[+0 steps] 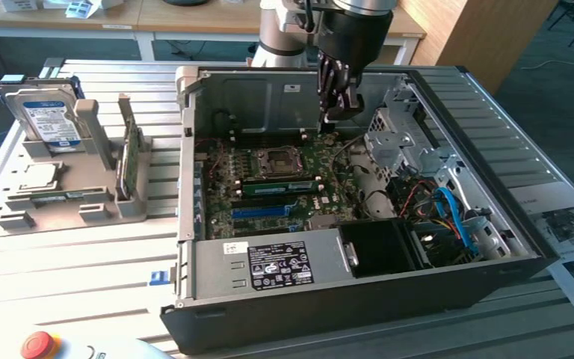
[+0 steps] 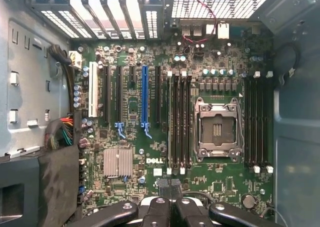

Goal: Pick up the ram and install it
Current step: 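Press down the ram until it locks into place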

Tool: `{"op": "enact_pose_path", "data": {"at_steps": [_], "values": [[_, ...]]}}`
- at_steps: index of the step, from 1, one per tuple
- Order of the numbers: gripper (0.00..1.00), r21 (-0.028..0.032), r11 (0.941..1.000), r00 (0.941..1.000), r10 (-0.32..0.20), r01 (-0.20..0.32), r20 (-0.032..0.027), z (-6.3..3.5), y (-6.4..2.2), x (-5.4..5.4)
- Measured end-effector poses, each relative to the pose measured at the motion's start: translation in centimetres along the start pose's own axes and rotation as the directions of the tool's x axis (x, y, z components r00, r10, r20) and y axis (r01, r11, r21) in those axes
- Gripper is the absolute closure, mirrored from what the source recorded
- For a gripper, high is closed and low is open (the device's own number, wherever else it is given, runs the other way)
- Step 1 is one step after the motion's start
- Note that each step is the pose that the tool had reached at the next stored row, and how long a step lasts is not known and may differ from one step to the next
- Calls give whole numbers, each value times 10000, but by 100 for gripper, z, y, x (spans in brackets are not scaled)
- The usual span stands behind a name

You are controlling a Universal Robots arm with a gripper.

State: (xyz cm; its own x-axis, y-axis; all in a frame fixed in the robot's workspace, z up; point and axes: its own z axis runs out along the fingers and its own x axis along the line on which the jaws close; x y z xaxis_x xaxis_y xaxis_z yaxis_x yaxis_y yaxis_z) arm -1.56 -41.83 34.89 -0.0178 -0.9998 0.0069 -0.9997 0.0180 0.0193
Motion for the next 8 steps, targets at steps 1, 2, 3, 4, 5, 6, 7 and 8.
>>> {"op": "enact_pose_path", "data": {"at_steps": [1, 2, 3, 4, 5, 6, 7, 8], "values": [[90, 0, 10000, 10000, 0, 0, 0, 9, 0, 0], [90, 0, 10000, 10000, 0, 0, -1, 20, 0, 0], [90, 0, 10000, 10000, 0, 0, 1, 30, -1, 0], [90, 0, 10000, 10000, 0, 0, 1, 40, -1, 0], [90, 0, 10000, 10000, 0, 0, 1, 50, -1, 0], [90, 0, 10000, 10000, 0, 0, 0, 61, -1, 0], [90, 0, 10000, 10000, 0, 0, 0, 71, -1, 0], [90, 0, 10000, 10000, 0, 0, 1, 82, -2, -1]]}}
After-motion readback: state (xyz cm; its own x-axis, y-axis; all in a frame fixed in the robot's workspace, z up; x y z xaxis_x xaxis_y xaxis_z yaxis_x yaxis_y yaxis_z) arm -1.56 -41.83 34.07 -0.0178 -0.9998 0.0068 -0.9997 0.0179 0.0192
